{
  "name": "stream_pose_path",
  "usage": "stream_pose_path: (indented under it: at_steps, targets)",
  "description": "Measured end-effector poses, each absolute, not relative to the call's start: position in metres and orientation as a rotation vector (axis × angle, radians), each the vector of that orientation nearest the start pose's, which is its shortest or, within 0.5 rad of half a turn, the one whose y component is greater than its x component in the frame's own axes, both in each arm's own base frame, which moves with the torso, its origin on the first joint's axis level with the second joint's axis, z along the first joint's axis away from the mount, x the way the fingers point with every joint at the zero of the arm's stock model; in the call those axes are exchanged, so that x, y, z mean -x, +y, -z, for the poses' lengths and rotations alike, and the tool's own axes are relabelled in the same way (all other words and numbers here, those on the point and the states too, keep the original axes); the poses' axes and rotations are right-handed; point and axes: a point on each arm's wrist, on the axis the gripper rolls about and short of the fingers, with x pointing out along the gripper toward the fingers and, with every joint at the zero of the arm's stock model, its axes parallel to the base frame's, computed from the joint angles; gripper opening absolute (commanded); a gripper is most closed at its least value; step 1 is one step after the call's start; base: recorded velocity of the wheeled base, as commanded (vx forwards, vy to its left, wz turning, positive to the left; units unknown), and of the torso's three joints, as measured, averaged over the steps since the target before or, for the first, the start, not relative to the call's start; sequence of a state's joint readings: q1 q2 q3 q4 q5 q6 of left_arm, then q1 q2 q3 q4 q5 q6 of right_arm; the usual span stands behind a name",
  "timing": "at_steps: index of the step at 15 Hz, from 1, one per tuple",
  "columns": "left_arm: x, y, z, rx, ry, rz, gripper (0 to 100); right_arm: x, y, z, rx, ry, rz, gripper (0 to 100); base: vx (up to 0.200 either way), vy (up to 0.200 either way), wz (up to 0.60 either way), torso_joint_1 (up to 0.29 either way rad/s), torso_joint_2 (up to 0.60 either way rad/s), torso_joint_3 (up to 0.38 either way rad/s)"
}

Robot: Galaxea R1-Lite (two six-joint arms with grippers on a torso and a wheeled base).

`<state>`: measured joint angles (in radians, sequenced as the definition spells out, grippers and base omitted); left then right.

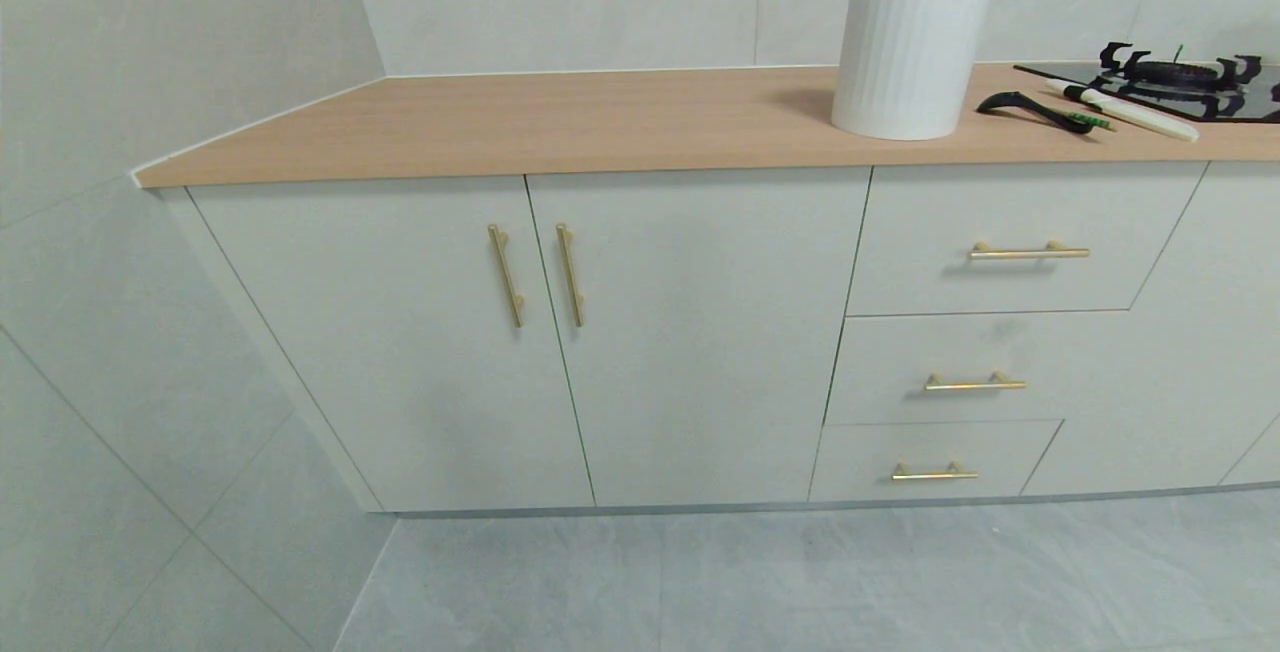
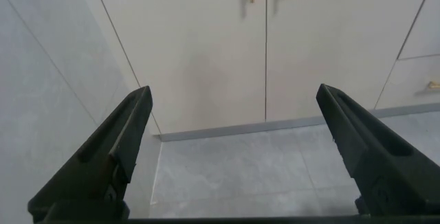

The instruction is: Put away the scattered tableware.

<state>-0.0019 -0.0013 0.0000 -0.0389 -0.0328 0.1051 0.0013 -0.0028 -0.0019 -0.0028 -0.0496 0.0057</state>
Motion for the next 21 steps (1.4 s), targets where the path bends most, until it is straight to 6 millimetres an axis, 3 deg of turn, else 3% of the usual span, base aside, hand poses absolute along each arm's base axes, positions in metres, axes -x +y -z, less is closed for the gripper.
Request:
stream_pose_path:
  at_steps: [21]
  targets:
    - [0.0228,0.0000,-0.0755,0.004,0.001,-0.001,100,0.0231,-0.0006,-0.0759,-0.008,-0.004,0.025,100,0.000,0.000,0.00,0.000,0.00,0.000]
